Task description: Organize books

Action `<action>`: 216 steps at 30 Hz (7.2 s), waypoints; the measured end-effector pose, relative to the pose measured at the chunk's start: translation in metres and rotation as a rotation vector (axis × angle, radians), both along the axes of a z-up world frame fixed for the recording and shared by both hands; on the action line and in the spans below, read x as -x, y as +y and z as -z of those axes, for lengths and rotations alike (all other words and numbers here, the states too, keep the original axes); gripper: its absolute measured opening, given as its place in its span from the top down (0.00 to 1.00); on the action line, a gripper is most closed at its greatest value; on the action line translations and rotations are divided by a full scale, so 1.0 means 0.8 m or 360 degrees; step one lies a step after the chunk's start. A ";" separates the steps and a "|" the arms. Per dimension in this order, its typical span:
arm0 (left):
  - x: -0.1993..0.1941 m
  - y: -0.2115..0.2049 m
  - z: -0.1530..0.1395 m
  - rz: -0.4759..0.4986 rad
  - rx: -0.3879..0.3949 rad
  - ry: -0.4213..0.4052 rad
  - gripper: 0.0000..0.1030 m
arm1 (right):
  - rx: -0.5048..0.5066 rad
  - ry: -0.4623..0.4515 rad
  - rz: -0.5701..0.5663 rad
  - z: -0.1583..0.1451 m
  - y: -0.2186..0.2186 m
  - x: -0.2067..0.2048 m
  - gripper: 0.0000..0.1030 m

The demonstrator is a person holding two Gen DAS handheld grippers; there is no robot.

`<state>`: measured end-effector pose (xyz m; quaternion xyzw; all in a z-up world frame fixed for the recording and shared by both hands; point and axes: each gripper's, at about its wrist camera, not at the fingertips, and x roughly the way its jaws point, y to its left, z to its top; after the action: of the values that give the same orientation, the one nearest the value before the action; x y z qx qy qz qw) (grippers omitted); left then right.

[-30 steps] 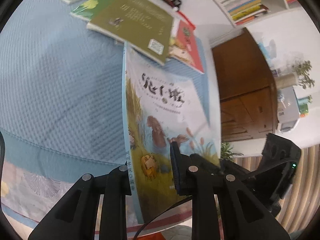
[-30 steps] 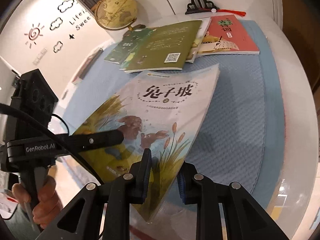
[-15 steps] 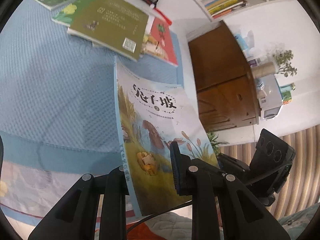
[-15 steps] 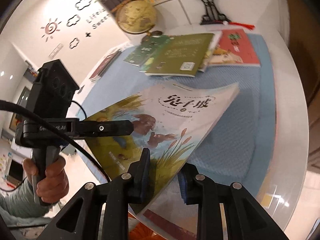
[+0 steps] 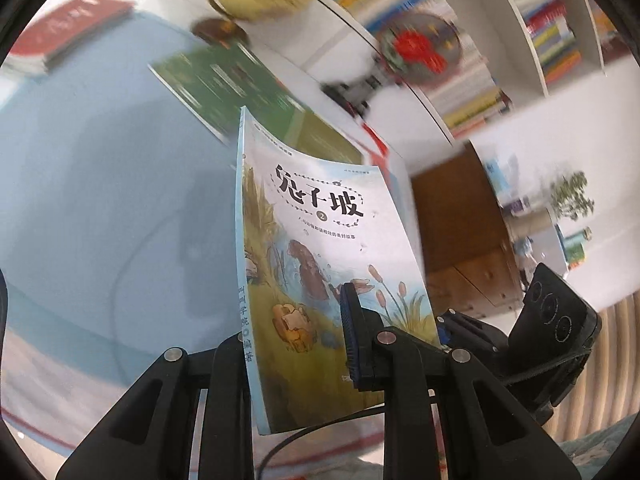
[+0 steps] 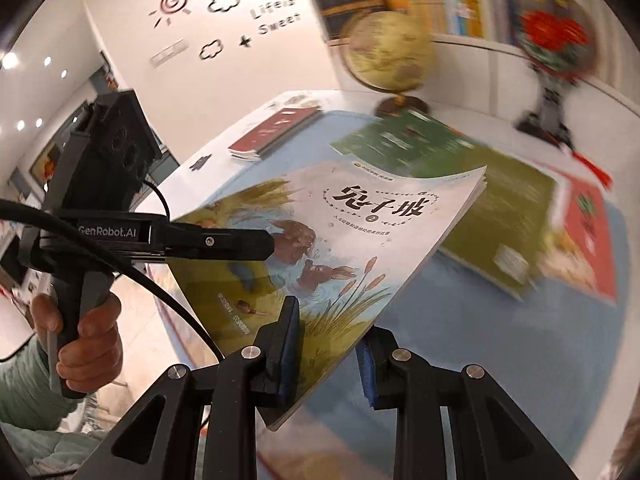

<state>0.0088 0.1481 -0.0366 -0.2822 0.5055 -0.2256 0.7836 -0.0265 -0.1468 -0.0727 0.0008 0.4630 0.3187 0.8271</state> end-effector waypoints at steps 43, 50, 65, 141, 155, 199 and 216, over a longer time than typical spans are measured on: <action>-0.331 0.454 0.138 -0.0351 -0.0281 0.0217 0.72 | 0.0035 0.0257 0.0274 0.136 0.478 -0.393 0.68; -0.323 0.493 0.145 -0.0509 -0.0145 0.0233 0.72 | 0.0112 0.0224 0.0286 0.131 0.497 -0.391 0.63; -0.324 0.499 0.153 -0.0605 -0.0291 0.0221 0.72 | 0.0205 0.0216 0.0296 0.119 0.511 -0.376 0.56; -0.097 -0.256 0.146 0.0199 -0.0377 0.0325 0.64 | 0.0120 0.0448 0.0670 0.143 -0.253 -0.105 0.49; -0.077 -0.222 0.152 0.0148 -0.0207 0.0364 0.64 | -0.0613 0.0716 0.0578 0.132 -0.283 -0.100 0.49; -0.011 0.002 0.140 -0.0240 -0.0589 0.0329 0.64 | -0.0015 0.0598 0.0349 0.147 -0.038 -0.076 0.61; 0.025 0.027 0.141 -0.0116 0.0129 0.0348 0.63 | -0.0001 0.0604 0.0451 0.164 -0.043 -0.029 0.63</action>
<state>-0.0113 0.1701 -0.1491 -0.3549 0.5677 -0.1851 0.7194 -0.0035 -0.1813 -0.2036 0.1259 0.6052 0.1937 0.7618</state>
